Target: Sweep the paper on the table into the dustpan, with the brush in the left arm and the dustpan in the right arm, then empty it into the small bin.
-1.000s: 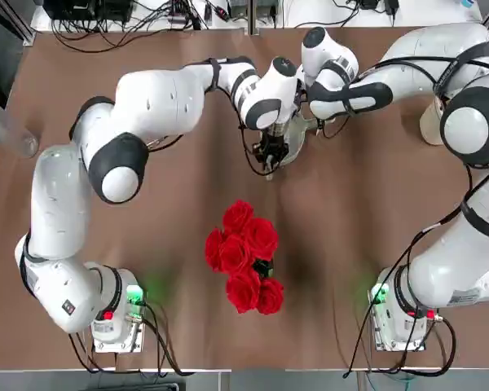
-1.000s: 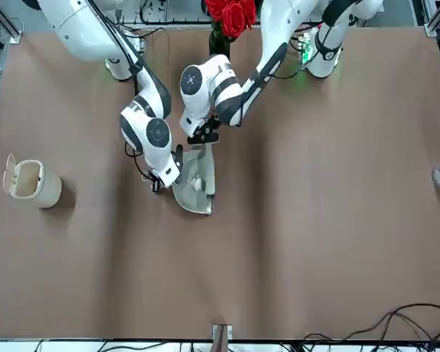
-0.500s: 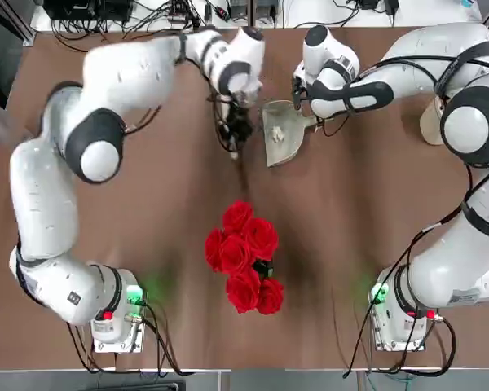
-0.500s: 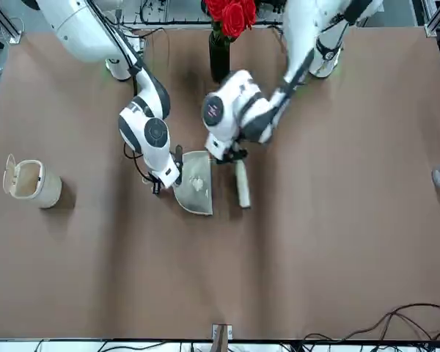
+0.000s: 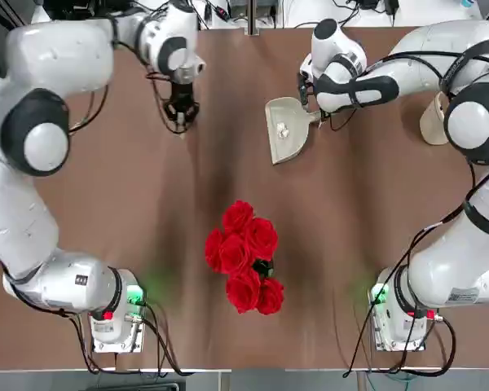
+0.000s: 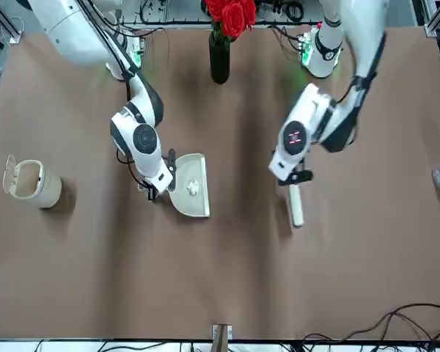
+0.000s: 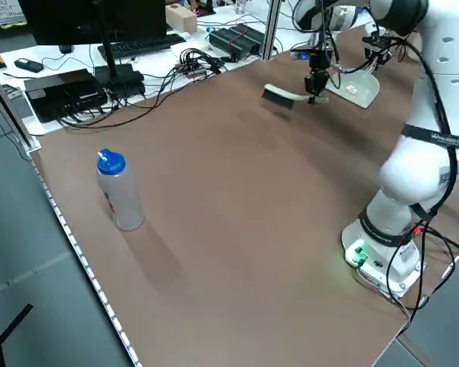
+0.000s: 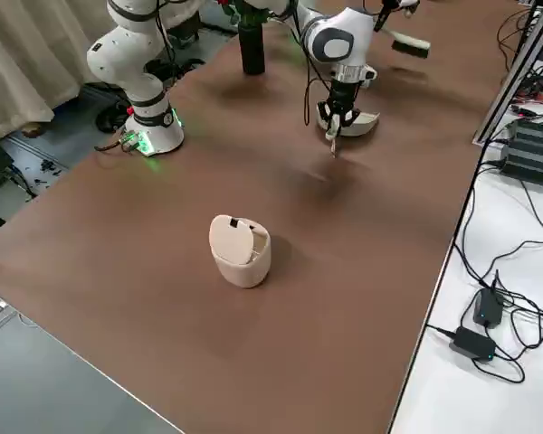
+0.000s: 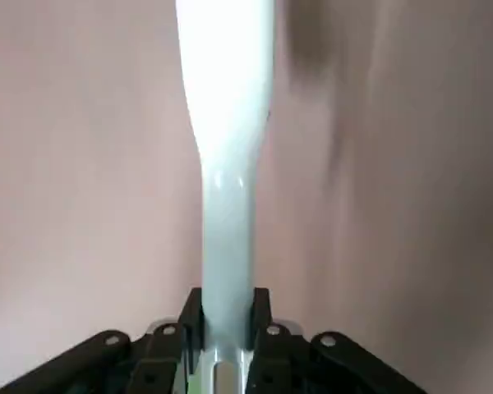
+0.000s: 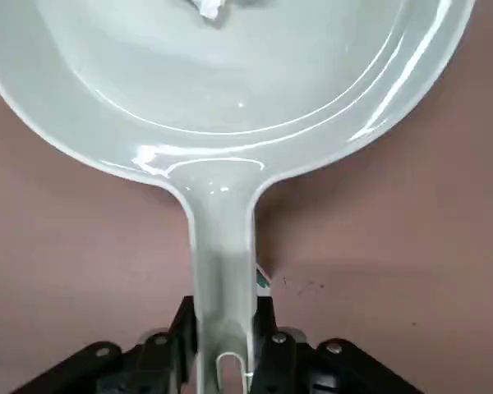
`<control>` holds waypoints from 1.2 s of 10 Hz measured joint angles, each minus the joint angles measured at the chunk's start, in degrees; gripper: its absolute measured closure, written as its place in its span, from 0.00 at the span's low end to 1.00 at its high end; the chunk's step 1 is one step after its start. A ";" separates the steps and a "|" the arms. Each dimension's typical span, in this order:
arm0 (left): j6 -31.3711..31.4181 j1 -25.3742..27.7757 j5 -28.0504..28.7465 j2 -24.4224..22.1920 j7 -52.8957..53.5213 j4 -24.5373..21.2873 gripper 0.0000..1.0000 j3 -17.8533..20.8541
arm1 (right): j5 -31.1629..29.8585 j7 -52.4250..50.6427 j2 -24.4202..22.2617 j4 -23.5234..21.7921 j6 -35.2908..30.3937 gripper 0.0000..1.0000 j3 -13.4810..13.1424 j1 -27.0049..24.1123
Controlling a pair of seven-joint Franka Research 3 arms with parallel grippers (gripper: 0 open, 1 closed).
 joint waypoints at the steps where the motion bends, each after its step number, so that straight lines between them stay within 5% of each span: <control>1: 3.49 3.44 0.07 -4.40 4.25 -5.65 0.73 -0.01 | 1.53 -1.82 -0.01 0.20 0.00 0.67 -0.02 -0.57; 4: 13.11 15.14 0.11 -14.29 17.05 -19.56 0.73 0.06 | 7.36 -8.06 -0.53 1.16 -0.02 0.67 -0.51 -2.42; 6: 20.05 19.24 0.11 -15.12 22.19 -25.12 0.73 0.11 | 11.29 -11.43 -3.21 1.72 -1.34 0.67 -2.99 -2.87; 12: 23.45 20.84 0.11 -13.34 25.73 -28.57 0.73 -0.17 | 24.20 -12.62 -15.49 1.95 -6.55 0.67 -13.72 -3.03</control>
